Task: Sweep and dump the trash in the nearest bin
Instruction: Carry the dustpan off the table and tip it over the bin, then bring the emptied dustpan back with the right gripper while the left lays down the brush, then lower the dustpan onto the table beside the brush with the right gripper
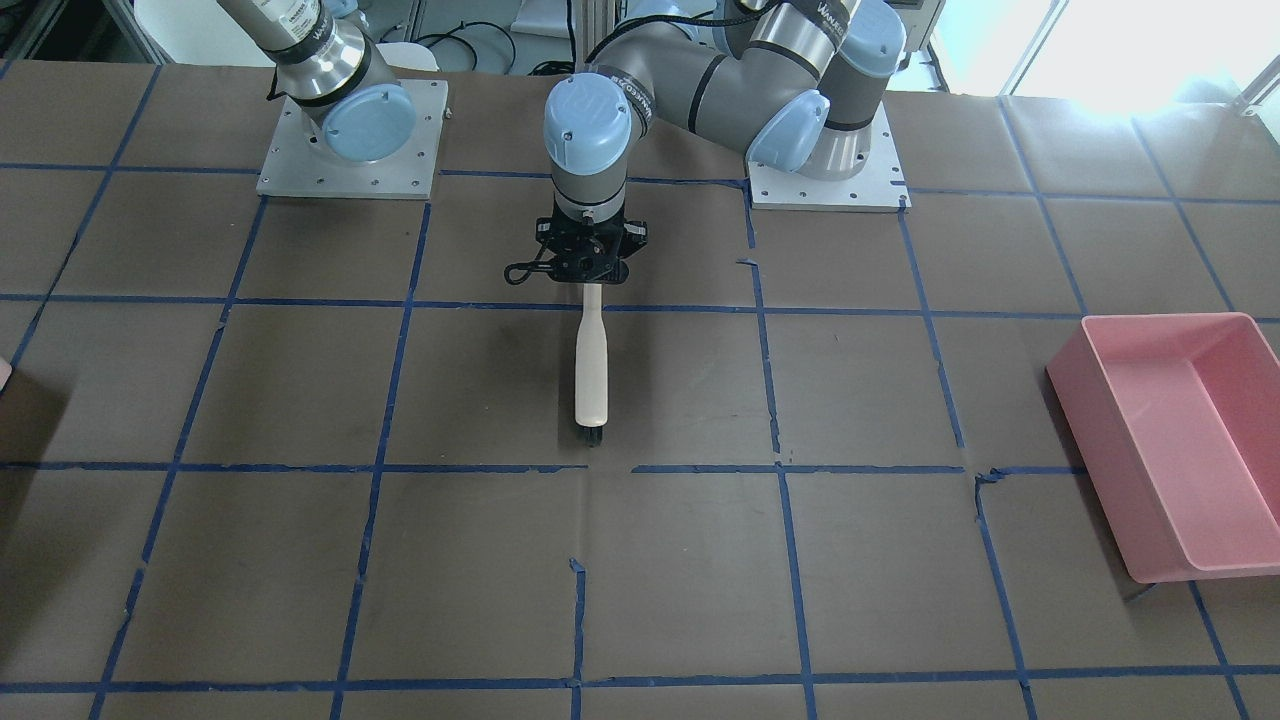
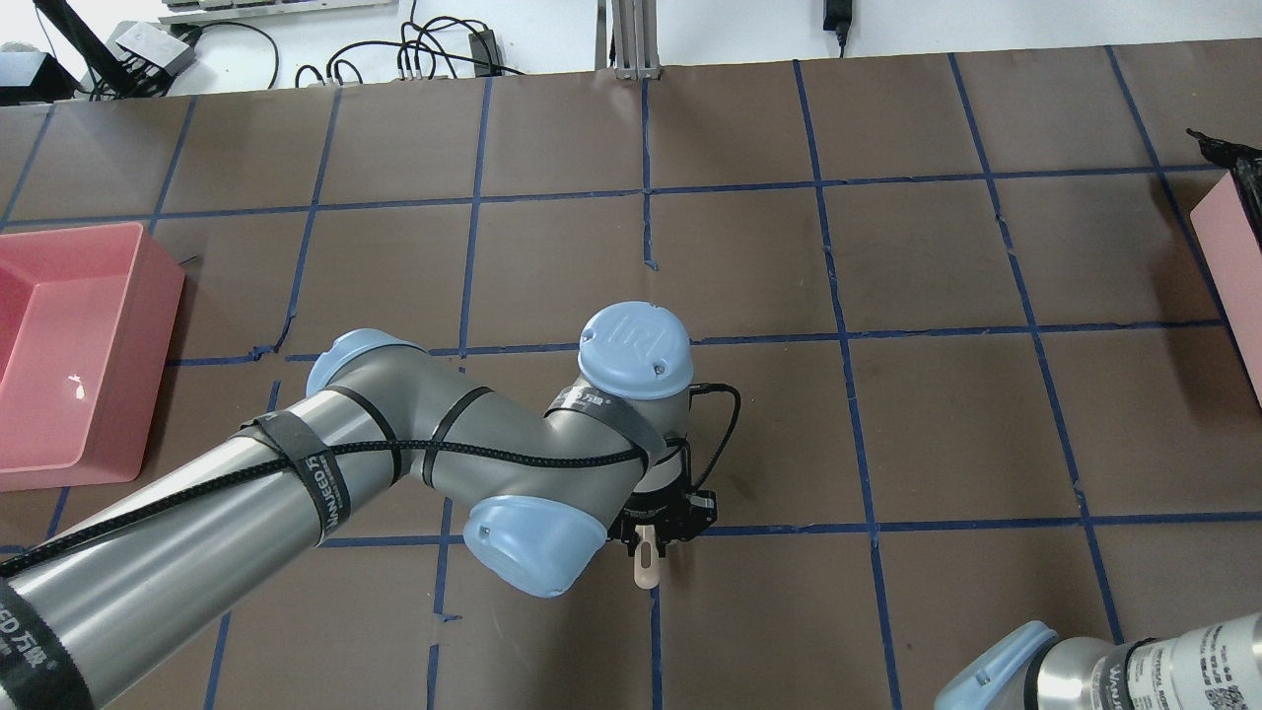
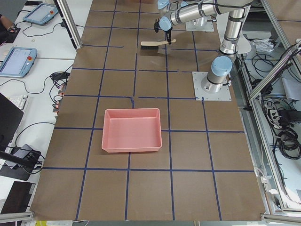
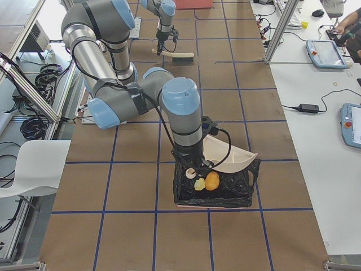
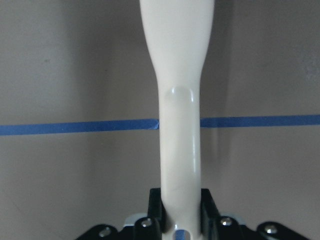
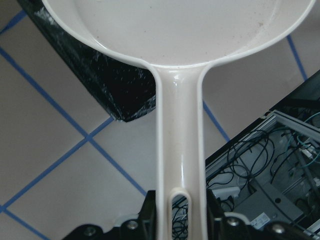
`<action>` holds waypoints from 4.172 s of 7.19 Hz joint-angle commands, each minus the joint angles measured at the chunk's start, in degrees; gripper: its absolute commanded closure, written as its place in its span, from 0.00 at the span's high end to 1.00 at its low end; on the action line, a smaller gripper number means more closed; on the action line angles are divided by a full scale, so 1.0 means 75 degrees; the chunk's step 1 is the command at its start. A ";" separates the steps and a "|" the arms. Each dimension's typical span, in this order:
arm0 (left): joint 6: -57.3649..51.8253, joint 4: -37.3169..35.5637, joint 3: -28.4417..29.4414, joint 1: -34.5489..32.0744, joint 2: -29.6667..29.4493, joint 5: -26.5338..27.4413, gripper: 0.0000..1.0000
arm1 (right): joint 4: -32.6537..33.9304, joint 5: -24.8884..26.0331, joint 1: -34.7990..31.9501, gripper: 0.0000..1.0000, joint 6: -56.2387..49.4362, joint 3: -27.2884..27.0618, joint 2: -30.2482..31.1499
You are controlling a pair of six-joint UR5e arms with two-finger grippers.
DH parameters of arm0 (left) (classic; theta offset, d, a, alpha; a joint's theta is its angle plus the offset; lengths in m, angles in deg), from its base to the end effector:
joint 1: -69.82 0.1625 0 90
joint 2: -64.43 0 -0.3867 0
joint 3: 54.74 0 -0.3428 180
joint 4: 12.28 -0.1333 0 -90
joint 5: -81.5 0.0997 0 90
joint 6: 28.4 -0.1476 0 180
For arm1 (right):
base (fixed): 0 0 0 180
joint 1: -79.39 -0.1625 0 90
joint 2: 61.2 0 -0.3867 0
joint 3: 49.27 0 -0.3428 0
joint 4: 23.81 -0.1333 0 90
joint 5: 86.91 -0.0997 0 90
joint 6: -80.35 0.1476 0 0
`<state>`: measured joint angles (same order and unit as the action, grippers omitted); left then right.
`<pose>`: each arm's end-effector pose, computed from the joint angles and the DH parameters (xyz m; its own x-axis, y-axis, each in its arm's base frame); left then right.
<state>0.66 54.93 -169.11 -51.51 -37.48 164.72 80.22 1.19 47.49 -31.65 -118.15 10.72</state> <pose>-0.3466 -0.2795 0.1722 -0.9995 0.0273 -0.0130 0.0230 0.9654 0.2597 -0.4372 -0.4349 0.4365 -0.5515 -0.7843 0.2840 -0.8014 0.5927 0.0806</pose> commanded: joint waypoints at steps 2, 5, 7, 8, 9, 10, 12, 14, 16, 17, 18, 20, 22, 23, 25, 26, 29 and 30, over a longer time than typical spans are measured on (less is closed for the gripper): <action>-0.0020 0.0015 -0.0043 0.0005 -0.0019 -0.0011 0.01 | -0.0078 -0.0097 -0.1192 0.00 0.1206 -0.0272 0.0032; -0.0055 0.0015 -0.0008 0.0005 -0.0030 -0.0010 0.71 | -0.0079 -0.0074 -0.2459 0.00 0.3044 -0.1078 0.0311; -0.0043 0.0003 0.0003 0.0005 -0.0007 -0.0022 0.77 | 0.0188 -0.0074 -0.3115 0.00 0.4136 -0.1607 0.0442; -0.0043 0.0003 0.0015 0.0005 -0.0007 -0.0022 0.78 | 0.0284 -0.0074 -0.3455 0.00 0.4639 -0.1702 0.0443; -0.0043 -0.0009 0.0050 0.0040 0.0109 -0.0057 0.84 | 0.0331 -0.0062 -0.3818 0.00 0.5212 -0.1772 0.0396; -0.0055 0.0049 0.0259 0.0203 0.0226 -0.0057 0.84 | 0.0366 -0.0027 -0.4088 0.00 0.5682 -0.1866 0.0396; -0.0426 0.1423 0.1589 0.0660 0.0496 -0.0151 0.84 | 0.0552 0.0136 -0.4709 0.00 0.6667 -0.2147 0.0396; -0.1689 0.3370 0.2962 0.1349 0.0509 -0.0116 0.84 | 0.0671 0.0207 -0.5470 0.00 0.7943 -0.2451 0.0419; -0.2977 0.3926 0.3575 0.2064 0.0695 0.0198 0.86 | 0.0660 0.0207 -0.5998 0.00 0.9184 -0.2686 0.0431; -0.3565 0.4045 0.3717 0.2346 0.0766 0.0235 0.88 | 0.0660 0.0196 -0.6453 0.00 1.0038 -0.2884 0.0466; -0.3675 0.4034 0.3788 0.2558 0.0859 0.0270 0.99 | 0.0660 0.0196 -0.6899 0.00 1.0777 -0.3002 0.0628; -0.4388 0.3964 0.3882 0.2851 0.0989 0.0821 1.00 | 0.0892 0.0312 -0.7848 0.00 1.2114 -0.3190 0.0642; -0.4414 0.3987 0.3906 0.3191 0.1036 0.0786 1.00 | 0.1395 0.0617 -0.8727 0.00 1.3299 -0.3448 0.0537; -0.4426 0.3848 0.3929 0.3309 0.1071 0.0775 1.00 | 0.1444 0.0618 -0.8975 0.00 1.3664 -0.3518 0.0478; -0.4426 0.3858 0.3918 0.3415 0.1060 0.0775 1.00 | 0.1723 0.0618 -0.9560 0.00 1.4532 -0.3543 0.0222; -0.4414 0.3835 0.3929 0.3415 0.1060 0.0775 1.00 | 0.1761 0.0618 -0.9935 0.00 1.4917 -0.3566 -0.0035; -0.4414 0.3870 0.3976 0.3357 0.1210 0.0647 1.00 | 0.2674 0.0595 -1.0219 0.00 1.5504 -0.3542 -0.0482; -0.4426 0.3905 0.3860 0.3403 0.1351 0.0704 1.00 | 0.2687 0.0594 -1.0289 0.00 1.5681 -0.3519 -0.0553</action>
<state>-32.46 83.93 -139.52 -26.10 -28.55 169.95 99.35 5.73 -28.97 84.09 -144.56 7.47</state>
